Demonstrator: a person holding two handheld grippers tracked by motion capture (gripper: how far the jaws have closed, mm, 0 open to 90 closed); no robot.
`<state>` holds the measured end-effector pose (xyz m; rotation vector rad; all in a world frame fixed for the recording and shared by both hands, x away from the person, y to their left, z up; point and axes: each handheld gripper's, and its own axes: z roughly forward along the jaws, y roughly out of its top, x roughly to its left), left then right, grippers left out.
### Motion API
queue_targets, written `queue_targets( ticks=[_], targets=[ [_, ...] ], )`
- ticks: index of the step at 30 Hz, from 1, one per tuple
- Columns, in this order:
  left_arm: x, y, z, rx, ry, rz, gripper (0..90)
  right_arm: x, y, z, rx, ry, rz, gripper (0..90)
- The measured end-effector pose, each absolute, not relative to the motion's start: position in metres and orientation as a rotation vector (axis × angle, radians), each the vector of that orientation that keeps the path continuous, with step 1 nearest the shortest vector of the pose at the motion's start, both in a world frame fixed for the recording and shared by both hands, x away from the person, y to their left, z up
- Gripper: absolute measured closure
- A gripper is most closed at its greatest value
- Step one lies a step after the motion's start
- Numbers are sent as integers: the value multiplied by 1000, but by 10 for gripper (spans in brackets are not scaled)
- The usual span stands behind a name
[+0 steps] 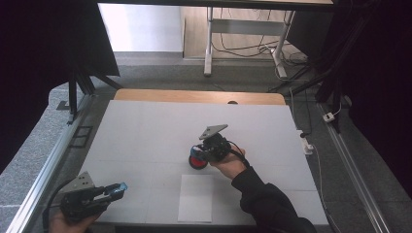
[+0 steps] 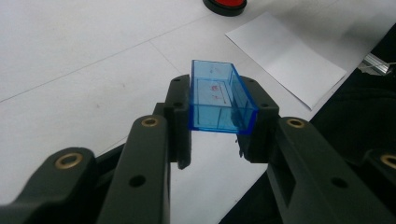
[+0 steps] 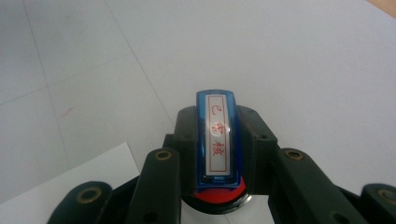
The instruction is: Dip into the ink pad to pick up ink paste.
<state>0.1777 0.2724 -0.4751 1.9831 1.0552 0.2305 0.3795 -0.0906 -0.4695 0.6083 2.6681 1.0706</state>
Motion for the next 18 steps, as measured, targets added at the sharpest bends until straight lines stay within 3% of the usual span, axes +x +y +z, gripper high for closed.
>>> queue_targets(
  ticks=[18],
  targets=[
    [178,272,-475,1982,1057,225,677,385,-89,-478,607,2716,1012,714]
  ],
)
